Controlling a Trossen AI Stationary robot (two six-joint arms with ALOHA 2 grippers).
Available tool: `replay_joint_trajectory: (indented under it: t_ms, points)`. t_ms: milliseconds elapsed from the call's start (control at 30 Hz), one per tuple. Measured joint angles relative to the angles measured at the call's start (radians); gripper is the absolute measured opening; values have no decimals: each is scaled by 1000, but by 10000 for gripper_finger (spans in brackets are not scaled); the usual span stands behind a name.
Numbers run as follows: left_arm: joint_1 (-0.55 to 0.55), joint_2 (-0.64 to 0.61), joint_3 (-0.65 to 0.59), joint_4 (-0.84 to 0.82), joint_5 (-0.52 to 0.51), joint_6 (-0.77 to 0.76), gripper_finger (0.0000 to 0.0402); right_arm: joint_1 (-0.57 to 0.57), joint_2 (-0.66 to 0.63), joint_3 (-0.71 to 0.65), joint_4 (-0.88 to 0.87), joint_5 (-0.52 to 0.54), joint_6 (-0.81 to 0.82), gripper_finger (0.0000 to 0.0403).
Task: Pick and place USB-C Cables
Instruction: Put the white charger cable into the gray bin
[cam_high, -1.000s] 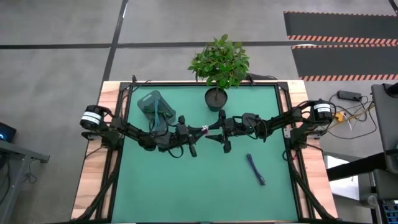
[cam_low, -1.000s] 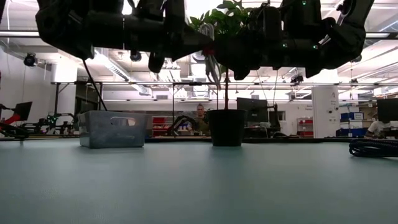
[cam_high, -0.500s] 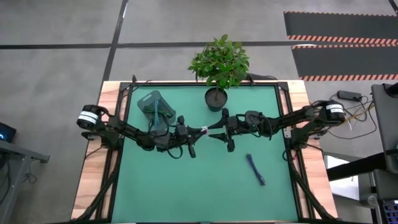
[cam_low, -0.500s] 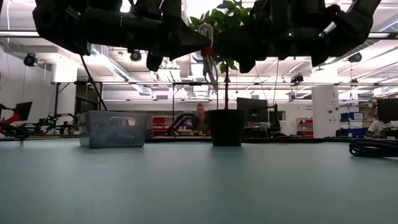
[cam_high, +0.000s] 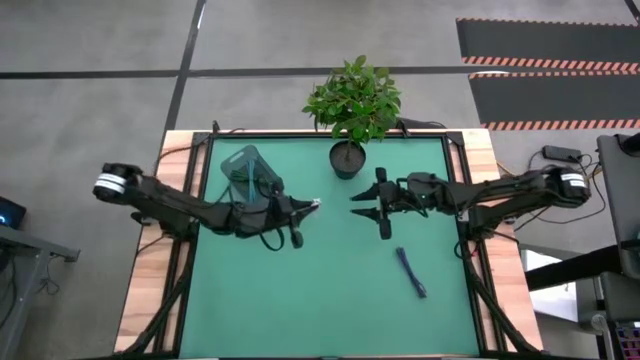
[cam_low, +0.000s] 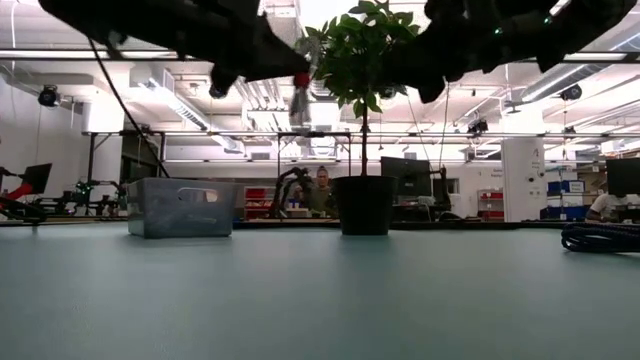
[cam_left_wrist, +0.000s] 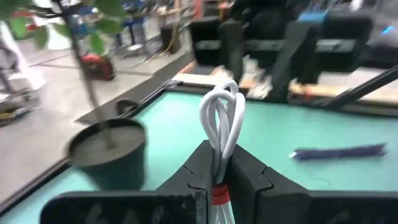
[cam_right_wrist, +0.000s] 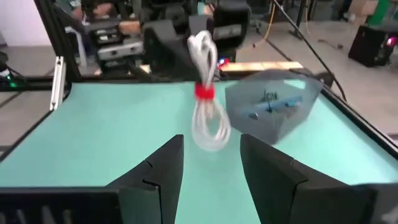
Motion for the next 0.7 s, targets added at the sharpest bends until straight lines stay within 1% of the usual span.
replay_joint_trajectory:
  t_ms: [167,300,400,467,633,700]
  points:
    - [3,-130,2,-233,-103,0,13,6,-76,-2,-120,3,3,148]
    - [19,-221,3,-425,-189,-10,13,11,-116,-5,-170,3,3,149]
    - [41,-274,-1,-508,-270,-12,13,11,-133,-7,-188,3,3,150]
    - [63,-300,-2,-563,-305,-13,13,11,-136,-8,-187,3,2,150]
    - [155,-329,2,-668,-311,-44,13,11,-131,-9,-187,3,-2,150]
    - [200,-333,2,-721,-307,-86,13,11,-131,-9,-197,3,-3,150]
